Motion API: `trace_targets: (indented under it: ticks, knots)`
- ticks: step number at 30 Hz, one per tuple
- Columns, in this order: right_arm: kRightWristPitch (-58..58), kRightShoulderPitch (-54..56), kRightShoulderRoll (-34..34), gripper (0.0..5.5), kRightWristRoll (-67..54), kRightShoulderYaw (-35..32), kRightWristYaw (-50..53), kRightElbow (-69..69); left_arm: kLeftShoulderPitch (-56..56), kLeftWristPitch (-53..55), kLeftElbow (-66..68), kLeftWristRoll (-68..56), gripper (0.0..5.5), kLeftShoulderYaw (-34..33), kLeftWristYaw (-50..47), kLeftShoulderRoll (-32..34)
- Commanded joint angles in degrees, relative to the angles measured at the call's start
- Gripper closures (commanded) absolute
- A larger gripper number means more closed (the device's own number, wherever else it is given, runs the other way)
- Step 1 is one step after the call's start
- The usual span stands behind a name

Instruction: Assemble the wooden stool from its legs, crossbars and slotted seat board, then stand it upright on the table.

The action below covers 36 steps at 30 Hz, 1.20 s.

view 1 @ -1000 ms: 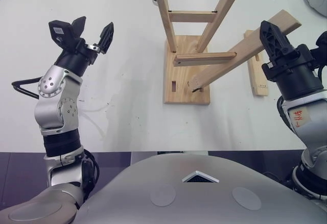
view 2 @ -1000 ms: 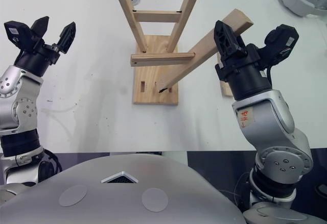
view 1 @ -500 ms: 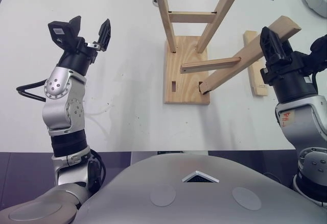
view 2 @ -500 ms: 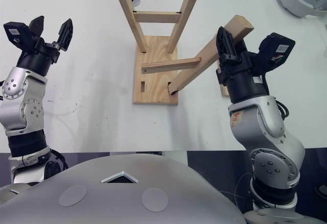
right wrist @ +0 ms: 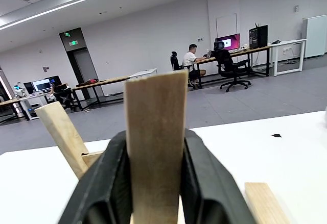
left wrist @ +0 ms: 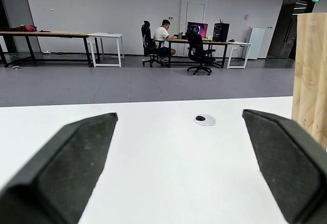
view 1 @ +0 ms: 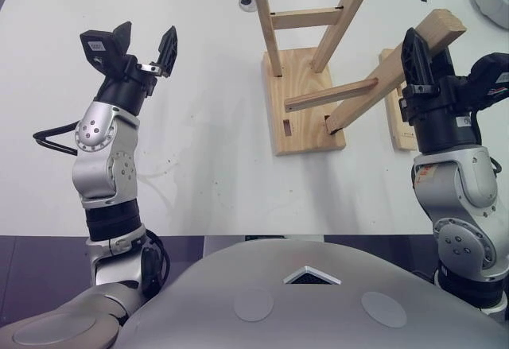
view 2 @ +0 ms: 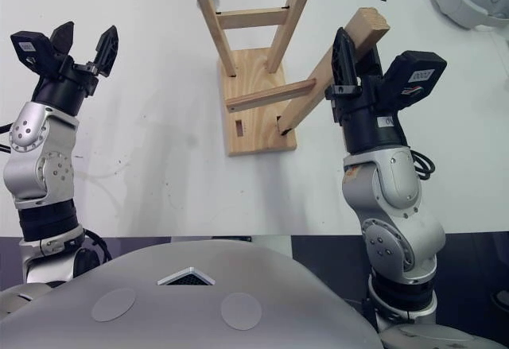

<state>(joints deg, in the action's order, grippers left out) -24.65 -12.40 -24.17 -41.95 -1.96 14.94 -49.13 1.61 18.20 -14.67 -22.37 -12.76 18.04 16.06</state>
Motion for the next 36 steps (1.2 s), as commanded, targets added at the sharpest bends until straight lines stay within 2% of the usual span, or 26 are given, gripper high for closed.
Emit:
trace_targets:
  ticks: [1,13,28,36]
  knots:
    - [-2.09,0.17,1.49,4.45,2.18,-0.02,-1.05,1.69,1.16,-0.51,0.88,0.28,0.99,0.31,0.08,0.03]
    - [-2.76,1.78,8.17,4.45,0.08,-3.22,-0.37,-1.02,1.77,-0.32,2.03,0.21,0.99,0.85,0.69,0.00]
    - [1.66,-3.93,12.76,4.45,11.39,2.58,-5.06,-1.47,2.85,-0.11,3.26,0.12,0.99,1.39,1.27,-0.11]
    - [10.78,-11.87,14.30,4.45,17.64,5.02,-12.20,5.85,3.84,-0.18,4.26,0.20,0.99,1.78,1.43,-0.23]
